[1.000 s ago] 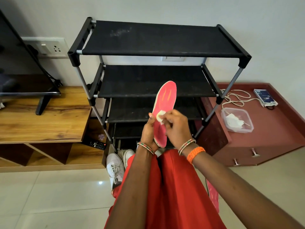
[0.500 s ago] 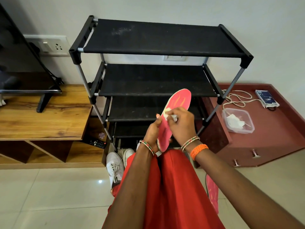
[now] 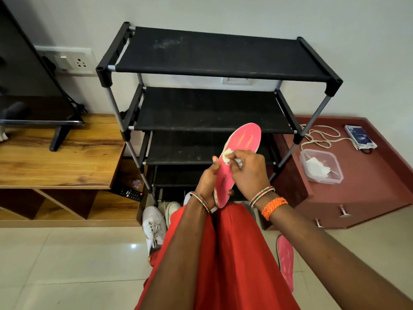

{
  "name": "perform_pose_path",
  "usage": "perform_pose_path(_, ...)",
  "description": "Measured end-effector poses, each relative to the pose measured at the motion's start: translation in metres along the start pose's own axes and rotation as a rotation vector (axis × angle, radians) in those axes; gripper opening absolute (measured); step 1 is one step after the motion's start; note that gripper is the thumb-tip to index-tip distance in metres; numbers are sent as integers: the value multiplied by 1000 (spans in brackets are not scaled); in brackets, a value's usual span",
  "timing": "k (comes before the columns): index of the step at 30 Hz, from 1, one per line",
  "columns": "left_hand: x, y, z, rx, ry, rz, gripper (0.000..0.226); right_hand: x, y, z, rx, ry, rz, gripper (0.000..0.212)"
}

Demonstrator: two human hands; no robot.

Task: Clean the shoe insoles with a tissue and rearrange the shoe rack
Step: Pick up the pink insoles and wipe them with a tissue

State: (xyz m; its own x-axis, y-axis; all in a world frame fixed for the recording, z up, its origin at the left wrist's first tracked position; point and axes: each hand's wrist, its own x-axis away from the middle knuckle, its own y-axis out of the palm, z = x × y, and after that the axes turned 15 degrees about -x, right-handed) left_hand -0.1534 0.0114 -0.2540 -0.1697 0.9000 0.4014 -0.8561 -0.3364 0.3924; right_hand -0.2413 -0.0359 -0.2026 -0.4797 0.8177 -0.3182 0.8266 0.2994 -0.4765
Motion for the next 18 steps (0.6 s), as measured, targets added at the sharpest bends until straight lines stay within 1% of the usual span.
perform_pose_path(3, 0, 3, 2, 0, 0, -17, 57, -26, -3, 2, -17, 81, 76, 19)
perform_pose_path(5, -1, 5, 0, 22, 8, -12, 56, -35, -4, 2, 31, 58, 73, 21)
perform_pose_path(7, -1, 4, 0, 55, 19, -14, 54, -26, -1, 0, 79, -48, 12, 26)
perform_pose_path(9, 0, 3, 2, 136, 16, -11, 52, -5, 3, 0, 122, -171, -86, 29)
perform_pose_path(11, 2, 4, 4, 247, 5, -21, 50, 15, 6, 3, 168, -223, -195, 26)
perform_pose_path(12, 2, 4, 3, 282, -1, -30, 49, 18, 6, 5, 174, -219, -209, 23)
perform_pose_path(14, 0, 8, 2, 320, 6, -46, 47, 8, 6, 8, 144, -186, -162, 21)
perform_pose_path(18, -3, 13, 1, 288, 16, -83, 48, -26, 8, -2, 98, -109, -22, 23)
